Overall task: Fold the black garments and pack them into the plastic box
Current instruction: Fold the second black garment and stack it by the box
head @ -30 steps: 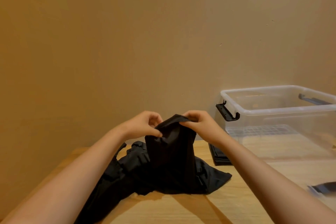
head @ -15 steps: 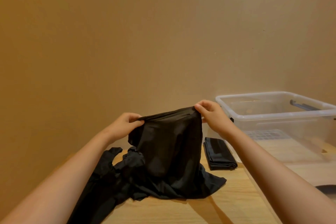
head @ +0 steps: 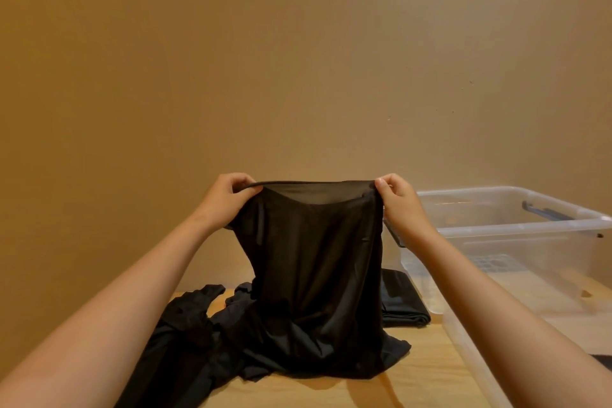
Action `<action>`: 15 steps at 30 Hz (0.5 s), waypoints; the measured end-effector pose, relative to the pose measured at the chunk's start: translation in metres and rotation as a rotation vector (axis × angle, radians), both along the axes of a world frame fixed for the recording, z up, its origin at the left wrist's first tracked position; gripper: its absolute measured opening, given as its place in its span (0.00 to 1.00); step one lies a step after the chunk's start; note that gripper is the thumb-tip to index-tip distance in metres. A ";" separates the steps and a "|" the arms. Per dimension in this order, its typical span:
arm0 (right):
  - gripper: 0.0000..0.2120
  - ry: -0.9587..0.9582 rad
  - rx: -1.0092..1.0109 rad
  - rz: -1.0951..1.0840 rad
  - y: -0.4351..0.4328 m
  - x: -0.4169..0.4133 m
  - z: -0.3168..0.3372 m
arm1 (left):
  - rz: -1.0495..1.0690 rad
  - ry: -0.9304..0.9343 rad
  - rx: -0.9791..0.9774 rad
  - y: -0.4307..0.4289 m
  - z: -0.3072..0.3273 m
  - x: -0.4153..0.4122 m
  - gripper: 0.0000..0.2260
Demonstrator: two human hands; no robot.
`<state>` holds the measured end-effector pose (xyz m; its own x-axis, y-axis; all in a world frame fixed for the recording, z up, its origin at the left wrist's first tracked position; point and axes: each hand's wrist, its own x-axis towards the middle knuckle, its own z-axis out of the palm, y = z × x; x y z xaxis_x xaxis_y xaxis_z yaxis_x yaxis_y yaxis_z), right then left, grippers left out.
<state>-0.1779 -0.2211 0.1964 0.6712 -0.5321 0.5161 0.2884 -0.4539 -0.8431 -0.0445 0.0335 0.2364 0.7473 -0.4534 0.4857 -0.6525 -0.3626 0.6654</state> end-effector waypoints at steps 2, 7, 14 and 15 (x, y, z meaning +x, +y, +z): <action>0.12 -0.031 -0.023 -0.016 -0.003 -0.005 0.014 | 0.008 -0.075 -0.039 0.000 0.018 0.000 0.10; 0.12 -0.103 -0.026 0.007 -0.007 -0.019 0.049 | -0.013 -0.123 -0.049 -0.009 0.068 -0.015 0.09; 0.11 -0.066 -0.026 0.027 -0.022 -0.042 0.043 | -0.225 0.211 0.479 0.010 0.086 -0.030 0.15; 0.11 -0.063 -0.011 0.015 -0.024 -0.044 0.041 | -0.250 0.220 0.481 0.011 0.086 -0.031 0.13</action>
<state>-0.2215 -0.2452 0.2371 0.6449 -0.5164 0.5634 0.3473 -0.4587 -0.8179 -0.0757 0.0446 0.3221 0.6492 -0.7601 0.0271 -0.6223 -0.5103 0.5936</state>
